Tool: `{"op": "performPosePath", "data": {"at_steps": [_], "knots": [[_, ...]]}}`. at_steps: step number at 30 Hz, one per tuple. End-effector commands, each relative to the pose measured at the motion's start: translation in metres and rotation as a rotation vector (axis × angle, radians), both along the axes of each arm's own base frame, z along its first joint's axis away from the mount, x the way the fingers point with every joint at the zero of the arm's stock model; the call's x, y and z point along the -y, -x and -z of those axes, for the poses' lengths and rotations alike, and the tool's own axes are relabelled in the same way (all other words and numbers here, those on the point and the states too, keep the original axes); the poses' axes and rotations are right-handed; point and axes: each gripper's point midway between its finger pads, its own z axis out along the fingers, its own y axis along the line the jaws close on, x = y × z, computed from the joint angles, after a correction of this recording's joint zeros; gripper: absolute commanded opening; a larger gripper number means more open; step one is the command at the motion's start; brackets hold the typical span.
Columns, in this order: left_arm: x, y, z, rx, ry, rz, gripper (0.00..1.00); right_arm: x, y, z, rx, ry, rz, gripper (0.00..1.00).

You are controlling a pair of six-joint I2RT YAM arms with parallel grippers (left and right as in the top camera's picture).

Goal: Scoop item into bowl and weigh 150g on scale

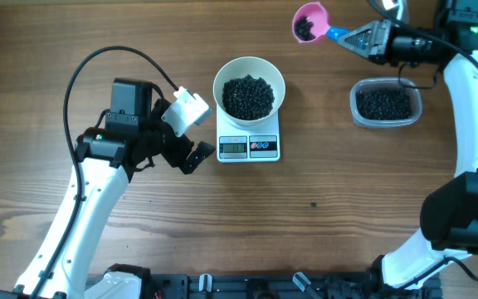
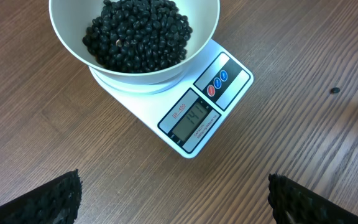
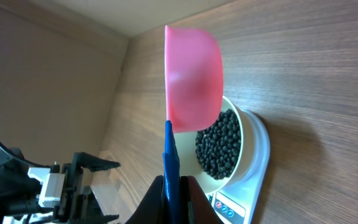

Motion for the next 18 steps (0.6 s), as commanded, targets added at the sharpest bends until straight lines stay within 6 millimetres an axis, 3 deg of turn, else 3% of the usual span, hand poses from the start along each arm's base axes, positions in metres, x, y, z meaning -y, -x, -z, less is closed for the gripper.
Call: {"op": "performPosePath", "data": {"at_steps": [1, 12, 18], "knots": [[0.002, 0.002, -0.005, 0.022, 0.003, 0.023, 1.0, -0.021, -0.001, -0.002, 0.012, 0.013, -0.039, 0.04], [0.002, 0.002, -0.005, 0.022, 0.003, 0.023, 1.0, -0.034, 0.001, -0.001, 0.013, 0.021, -0.065, 0.04], [0.002, 0.002, -0.005, 0.021, 0.003, 0.023, 1.0, -0.057, 0.002, 0.024, 0.017, 0.208, -0.071, 0.04]]}}
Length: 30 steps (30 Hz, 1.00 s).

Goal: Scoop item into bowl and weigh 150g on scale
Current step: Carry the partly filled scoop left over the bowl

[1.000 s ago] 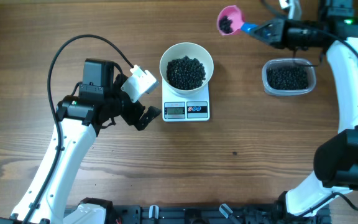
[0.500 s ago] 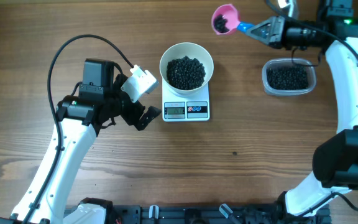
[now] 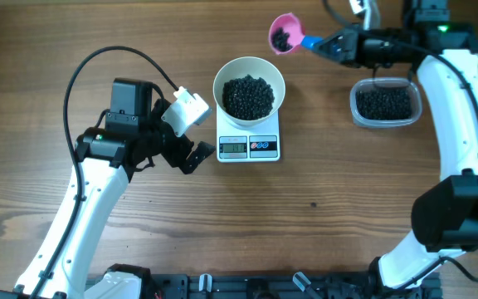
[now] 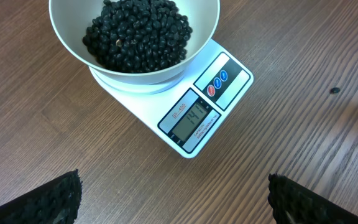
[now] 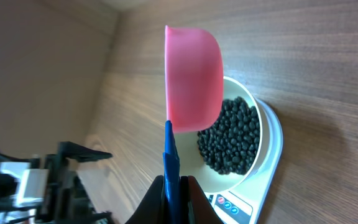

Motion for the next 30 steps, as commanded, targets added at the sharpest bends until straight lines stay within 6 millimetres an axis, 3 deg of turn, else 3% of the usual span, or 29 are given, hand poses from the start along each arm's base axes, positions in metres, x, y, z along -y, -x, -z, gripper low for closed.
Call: {"op": "performPosePath", "data": {"at_steps": [1, 13, 18, 30], "knots": [[0.002, 0.002, -0.005, 0.021, 0.003, 0.023, 1.0, -0.015, -0.005, 0.013, 0.033, 0.139, -0.004, 0.04], [0.002, 0.002, -0.005, 0.022, 0.003, 0.023, 1.0, -0.039, 0.003, 0.033, 0.006, 0.274, 0.01, 0.04], [0.002, 0.002, -0.005, 0.022, 0.003, 0.023, 1.0, -0.035, 0.0, 0.042, -0.001, 0.364, 0.067, 0.04], [0.002, 0.002, -0.005, 0.022, 0.003, 0.023, 1.0, -0.058, 0.009, 0.045, 0.091, 0.445, -0.05, 0.04]]}}
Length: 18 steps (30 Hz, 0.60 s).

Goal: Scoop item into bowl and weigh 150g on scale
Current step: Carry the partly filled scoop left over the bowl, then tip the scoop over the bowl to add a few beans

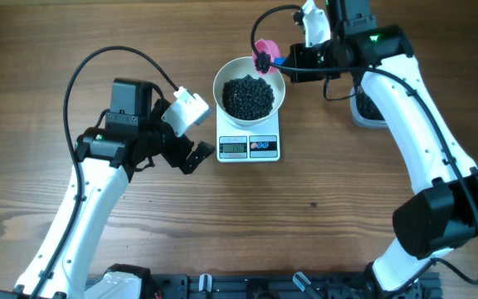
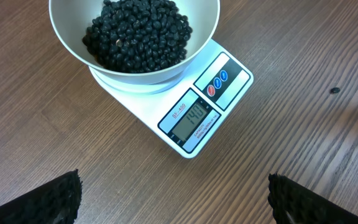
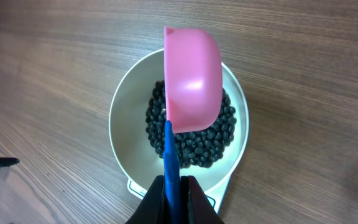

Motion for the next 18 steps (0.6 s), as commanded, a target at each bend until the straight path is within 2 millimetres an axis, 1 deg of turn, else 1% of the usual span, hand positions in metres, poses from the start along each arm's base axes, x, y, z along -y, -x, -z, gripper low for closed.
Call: {"op": "performPosePath", "data": {"at_steps": [1, 2, 7, 12, 15, 18], "knots": [[0.0023, 0.0016, -0.0048, 0.022, 0.003, 0.023, 1.0, -0.0052, -0.0017, 0.0039, 0.047, 0.069, -0.057, 0.04], [0.0023, 0.0016, -0.0048, 0.022, 0.003, 0.023, 1.0, -0.0047, -0.0022, 0.0054, 0.055, 0.097, -0.052, 0.04], [0.0023, 0.0016, -0.0048, 0.022, 0.003, 0.023, 1.0, -0.0116, 0.0006, 0.008, 0.117, 0.184, -0.14, 0.04], [0.0023, 0.0017, -0.0047, 0.022, 0.003, 0.023, 1.0, -0.0104, -0.0004, 0.0111, 0.169, 0.295, -0.18, 0.04], [0.0023, 0.0017, -0.0047, 0.022, 0.003, 0.023, 1.0, -0.0132, 0.0008, 0.011, 0.198, 0.32, -0.24, 0.04], [0.0023, 0.0016, -0.0048, 0.022, 0.003, 0.023, 1.0, -0.0132, 0.0008, 0.011, 0.198, 0.32, -0.239, 0.04]]}}
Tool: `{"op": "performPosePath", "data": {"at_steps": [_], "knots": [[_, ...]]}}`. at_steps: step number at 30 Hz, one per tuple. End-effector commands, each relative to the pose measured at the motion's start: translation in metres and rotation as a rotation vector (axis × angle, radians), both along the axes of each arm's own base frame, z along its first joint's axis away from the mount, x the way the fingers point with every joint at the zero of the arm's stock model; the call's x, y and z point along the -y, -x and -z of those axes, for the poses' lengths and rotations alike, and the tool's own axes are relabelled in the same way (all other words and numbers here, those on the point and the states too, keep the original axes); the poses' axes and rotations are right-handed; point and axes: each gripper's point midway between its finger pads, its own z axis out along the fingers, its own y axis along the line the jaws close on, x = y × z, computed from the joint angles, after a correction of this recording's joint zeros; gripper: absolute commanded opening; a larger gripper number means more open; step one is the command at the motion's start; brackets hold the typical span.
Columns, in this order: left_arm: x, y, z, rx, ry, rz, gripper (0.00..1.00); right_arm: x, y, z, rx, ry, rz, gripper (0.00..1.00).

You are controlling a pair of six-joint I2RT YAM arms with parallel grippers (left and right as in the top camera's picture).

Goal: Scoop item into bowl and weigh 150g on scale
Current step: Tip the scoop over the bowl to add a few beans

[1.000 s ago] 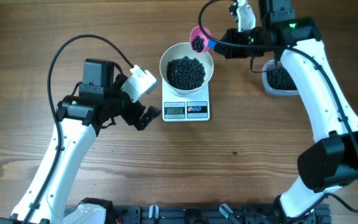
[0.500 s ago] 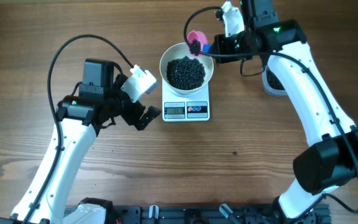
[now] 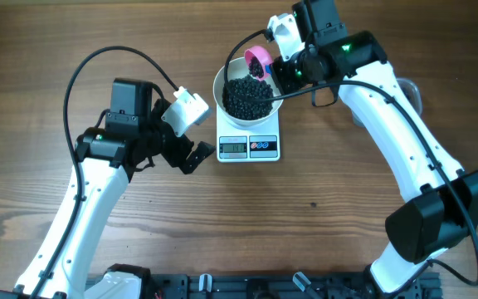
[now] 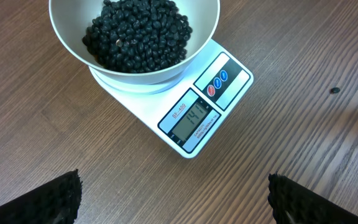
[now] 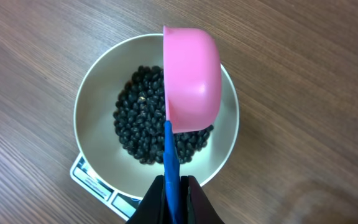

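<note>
A white bowl (image 3: 226,73) full of black beans (image 3: 247,95) stands on a small white scale (image 3: 249,146); its display (image 4: 194,116) reads about 141. My right gripper (image 3: 289,65) is shut on the blue handle (image 5: 171,155) of a pink scoop (image 3: 257,60), which hangs over the bowl's far rim with a few beans in it. In the right wrist view the scoop's pink back (image 5: 191,78) hides part of the beans. My left gripper (image 3: 185,133) stands open just left of the scale, its fingertips (image 4: 53,199) at the frame's lower corners, nothing between them.
A clear tub (image 3: 413,93) shows only as an edge behind my right arm. A tiny dark speck (image 3: 313,204) lies on the wooden table (image 3: 347,216) in front of the scale. A black cable (image 3: 98,66) loops over the left arm.
My right gripper has carried the pink scoop a little left and nearer, from the bowl's far right rim to over its far side. The scale reads about 141 instead of 140. The left arm is unchanged.
The scoop with beans was held high at the back right, near the clear tub of beans. Then it was further left, level with the bowl. Then it hung at the bowl's far right rim, and now it is over the bowl. The left gripper stayed open beside the scale.
</note>
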Motion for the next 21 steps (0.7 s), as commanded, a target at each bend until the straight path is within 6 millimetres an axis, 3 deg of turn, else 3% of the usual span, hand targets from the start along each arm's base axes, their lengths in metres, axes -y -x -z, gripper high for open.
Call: {"op": "performPosePath", "data": {"at_steps": [1, 21], "knots": [[0.0024, 0.0018, -0.0047, 0.021, 0.003, 0.023, 1.0, 0.0013, -0.0047, 0.0016, 0.025, 0.04, -0.025, 0.04], [0.0024, 0.0017, -0.0048, 0.022, 0.003, 0.023, 1.0, -0.0047, -0.0033, -0.0002, 0.048, 0.039, -0.107, 0.04]]}}
